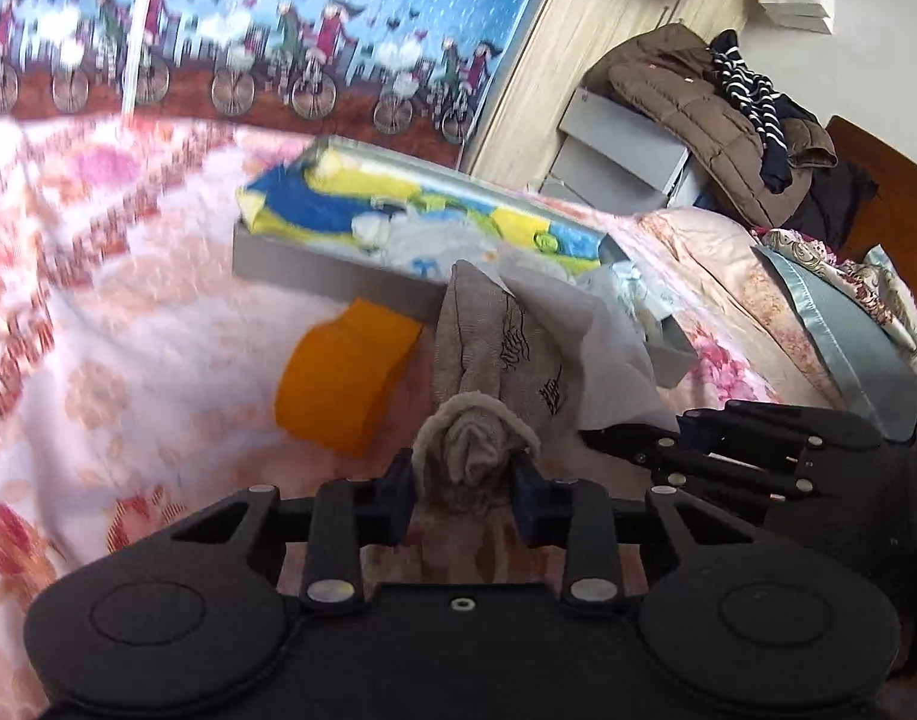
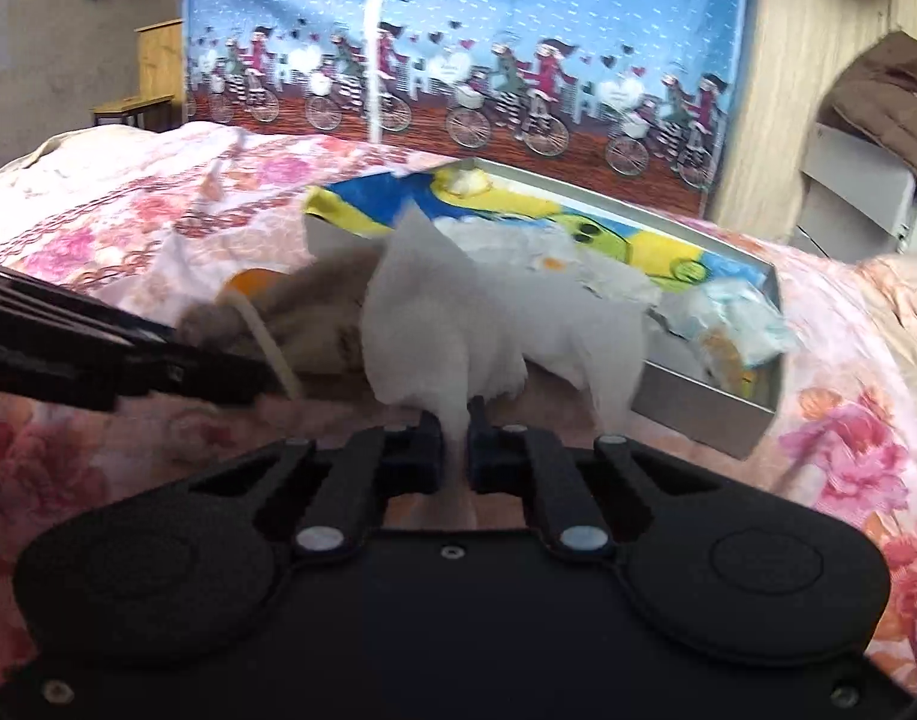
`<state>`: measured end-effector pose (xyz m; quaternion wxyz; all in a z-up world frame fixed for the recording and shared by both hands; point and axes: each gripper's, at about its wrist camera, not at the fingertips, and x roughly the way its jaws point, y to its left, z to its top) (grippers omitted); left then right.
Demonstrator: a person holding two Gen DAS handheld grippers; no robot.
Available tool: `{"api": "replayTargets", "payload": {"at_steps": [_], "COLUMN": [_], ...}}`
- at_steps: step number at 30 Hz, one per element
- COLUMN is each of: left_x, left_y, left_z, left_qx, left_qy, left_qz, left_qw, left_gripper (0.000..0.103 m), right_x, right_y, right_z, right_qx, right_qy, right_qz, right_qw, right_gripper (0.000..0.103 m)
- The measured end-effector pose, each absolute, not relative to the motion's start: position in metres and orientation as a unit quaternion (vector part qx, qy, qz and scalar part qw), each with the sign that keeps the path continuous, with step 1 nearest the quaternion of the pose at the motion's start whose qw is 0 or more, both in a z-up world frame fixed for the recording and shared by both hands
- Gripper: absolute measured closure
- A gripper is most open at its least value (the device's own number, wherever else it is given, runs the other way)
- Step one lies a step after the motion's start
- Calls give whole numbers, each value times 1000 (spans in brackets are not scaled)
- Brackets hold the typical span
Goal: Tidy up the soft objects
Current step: 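Grasp the beige drawstring pouch with the left gripper while the right gripper grasps the white cloth, then lower the beige pouch into the tray with the left gripper while the right gripper drops the white cloth inside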
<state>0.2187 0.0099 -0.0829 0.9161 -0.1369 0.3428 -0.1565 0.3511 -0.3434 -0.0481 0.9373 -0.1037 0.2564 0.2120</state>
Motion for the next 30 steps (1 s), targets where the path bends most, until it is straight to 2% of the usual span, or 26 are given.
{"api": "replayTargets", "payload": {"at_steps": [6,13,25,30], "left_x": [207,214,307,344], "left_y": [-4,-11,-43,-61], "left_z": [-65,-56,-33,-32], "left_qx": [-91,-77,-97,-88], "left_qy": [299,273,253,257], "left_qz": [-133,-121,-125,-112], "left_qw": [940,951,955,956], "left_gripper": [70,70,70,70], "right_x": [371,395,461,483], "right_y": [-360,-370,-420,-426], "right_z": [-60,-46,-42,-52], "right_qx": [-69,-64,28,33], "right_qy": [268,196,154,171], "right_qz": [173,155,116,116], "right_qw": [945,966,981,978], "right_gripper": [101,101,101,100]}}
